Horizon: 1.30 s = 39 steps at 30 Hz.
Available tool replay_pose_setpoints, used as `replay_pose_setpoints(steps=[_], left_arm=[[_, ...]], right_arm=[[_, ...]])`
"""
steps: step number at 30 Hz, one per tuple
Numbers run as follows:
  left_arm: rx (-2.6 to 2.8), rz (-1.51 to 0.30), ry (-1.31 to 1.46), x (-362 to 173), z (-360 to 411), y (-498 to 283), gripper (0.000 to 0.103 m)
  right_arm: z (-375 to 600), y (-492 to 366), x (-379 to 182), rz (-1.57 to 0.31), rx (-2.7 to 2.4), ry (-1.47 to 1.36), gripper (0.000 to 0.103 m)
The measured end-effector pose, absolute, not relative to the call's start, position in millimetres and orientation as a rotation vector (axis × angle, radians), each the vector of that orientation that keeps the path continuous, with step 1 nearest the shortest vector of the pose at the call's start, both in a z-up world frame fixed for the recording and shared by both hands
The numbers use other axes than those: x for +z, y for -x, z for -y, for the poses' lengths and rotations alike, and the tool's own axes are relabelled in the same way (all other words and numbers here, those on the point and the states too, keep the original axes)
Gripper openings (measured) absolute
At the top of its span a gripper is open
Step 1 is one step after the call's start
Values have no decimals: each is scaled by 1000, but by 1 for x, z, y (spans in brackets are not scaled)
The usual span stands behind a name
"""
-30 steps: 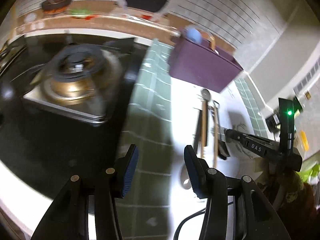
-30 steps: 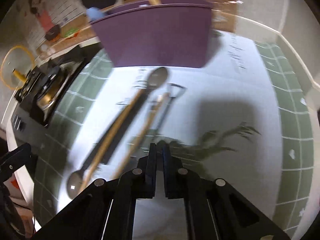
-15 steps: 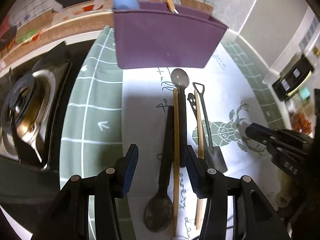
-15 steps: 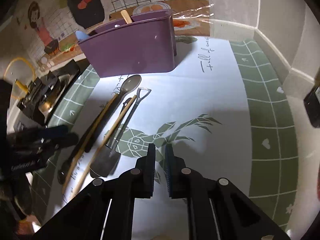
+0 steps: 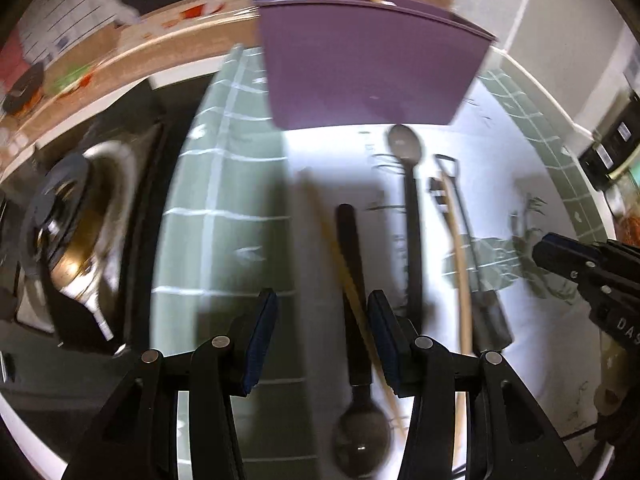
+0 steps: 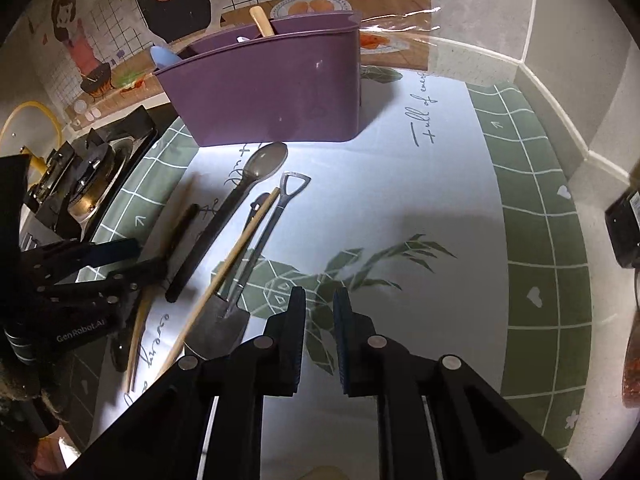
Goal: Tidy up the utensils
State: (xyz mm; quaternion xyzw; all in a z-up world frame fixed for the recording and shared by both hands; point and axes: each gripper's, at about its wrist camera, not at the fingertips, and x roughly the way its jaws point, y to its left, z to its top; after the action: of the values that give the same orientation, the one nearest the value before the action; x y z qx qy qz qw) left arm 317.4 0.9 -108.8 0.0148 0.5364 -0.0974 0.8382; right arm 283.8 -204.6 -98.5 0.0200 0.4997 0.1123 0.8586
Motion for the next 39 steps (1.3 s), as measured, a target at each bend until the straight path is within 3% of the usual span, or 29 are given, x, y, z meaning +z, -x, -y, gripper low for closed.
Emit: replay_pose_setpoints(steps=[15,21,39], left_arm=[[-184,-1134,251,-91,-74,-292,48],[-211,-1168,302,-92,-64,-301,48],[-352,-1199,150,-97,19,-334,47]], right_arm=[[135,-323,-110,-1112,292,-86,14],[132,-319,-111,-1087,302,-12,8],[233,-293,-106,-1002,340,-143,11]])
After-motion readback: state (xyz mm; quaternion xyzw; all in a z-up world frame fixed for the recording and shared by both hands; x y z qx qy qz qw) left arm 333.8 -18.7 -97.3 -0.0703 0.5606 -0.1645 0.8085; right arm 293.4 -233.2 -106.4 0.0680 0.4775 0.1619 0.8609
